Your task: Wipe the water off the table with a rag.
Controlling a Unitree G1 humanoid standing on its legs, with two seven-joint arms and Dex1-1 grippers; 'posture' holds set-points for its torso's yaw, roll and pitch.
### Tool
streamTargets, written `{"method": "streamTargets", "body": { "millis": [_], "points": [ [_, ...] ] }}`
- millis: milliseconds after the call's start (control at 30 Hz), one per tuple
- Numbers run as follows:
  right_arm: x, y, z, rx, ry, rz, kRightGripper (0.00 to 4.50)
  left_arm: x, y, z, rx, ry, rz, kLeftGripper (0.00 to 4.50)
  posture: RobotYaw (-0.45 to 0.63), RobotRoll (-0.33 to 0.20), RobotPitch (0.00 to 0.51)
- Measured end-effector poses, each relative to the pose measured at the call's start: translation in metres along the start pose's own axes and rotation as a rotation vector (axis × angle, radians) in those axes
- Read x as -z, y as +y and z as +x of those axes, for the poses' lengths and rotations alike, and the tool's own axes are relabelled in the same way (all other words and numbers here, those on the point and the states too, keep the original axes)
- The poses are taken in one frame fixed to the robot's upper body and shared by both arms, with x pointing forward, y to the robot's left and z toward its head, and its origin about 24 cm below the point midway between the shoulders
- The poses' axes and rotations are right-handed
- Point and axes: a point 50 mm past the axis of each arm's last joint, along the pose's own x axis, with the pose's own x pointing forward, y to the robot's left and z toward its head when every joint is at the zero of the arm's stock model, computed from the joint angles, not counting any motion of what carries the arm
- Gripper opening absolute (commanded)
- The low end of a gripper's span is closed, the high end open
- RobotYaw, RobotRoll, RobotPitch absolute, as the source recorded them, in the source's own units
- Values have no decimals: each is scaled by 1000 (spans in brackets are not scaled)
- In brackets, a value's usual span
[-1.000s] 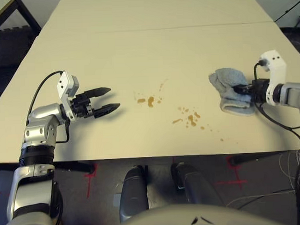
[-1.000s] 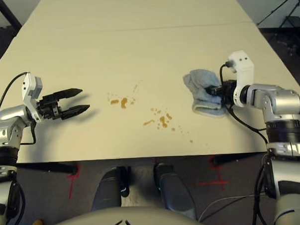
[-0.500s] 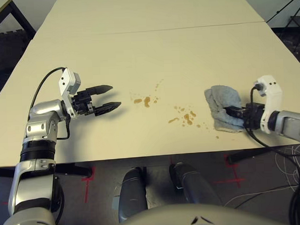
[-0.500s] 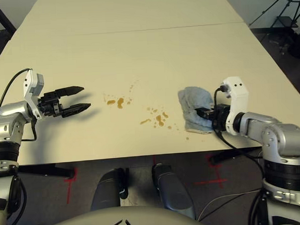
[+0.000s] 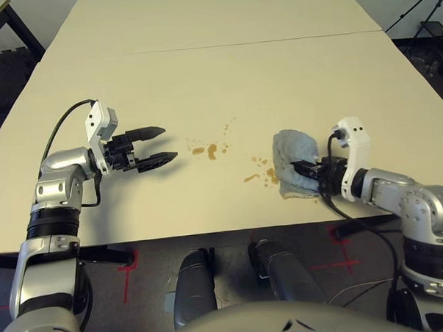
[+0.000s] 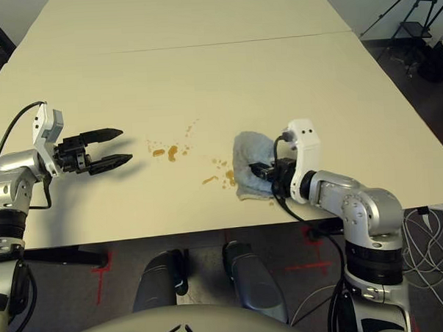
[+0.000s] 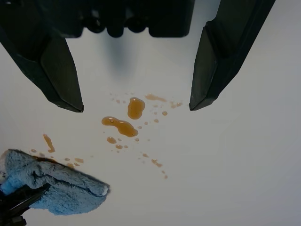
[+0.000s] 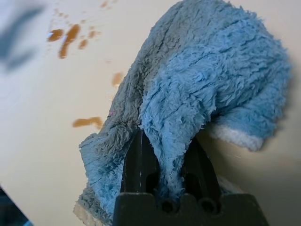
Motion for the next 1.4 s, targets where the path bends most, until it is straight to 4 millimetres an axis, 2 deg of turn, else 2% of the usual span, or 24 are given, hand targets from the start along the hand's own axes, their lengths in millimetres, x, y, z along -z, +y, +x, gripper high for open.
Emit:
{"method": "streamTargets", "body": {
  "millis": [100,300,467,633,800,967,1200,1300,1400],
  "points": [
    [-1,13,17,-65,16,-10,194,0,0,0,0,1,-1,4500,-185,0,197],
    [-9,24,38,-120,11,-11,194,2,-1,-3,-6,9,-10,4500,-172,0,197],
    [-13,30,48,-143,7,-22,194,4,-3,-5,-7,12,-17,4500,-171,0,199],
    [-15,27,47,-136,0,-24,194,0,-4,-3,-2,10,-5,4500,-174,0,201],
    [-19,13,35,-118,11,-64,194,0,-3,-3,-2,11,-8,4500,-186,0,199],
    [-35,-24,3,-2,8,-107,186,-2,-1,-7,-13,21,-6,4500,-192,0,196],
    [-56,-62,-24,144,-32,-90,184,0,2,-11,-27,28,-13,4500,-191,0,192],
    [-61,-67,-25,165,-59,-63,184,-1,2,-12,-29,29,-3,4500,-186,0,184],
    [-64,-62,-14,146,-84,-41,183,-2,3,-12,-29,29,2,4500,-186,0,184]
  ]
}}
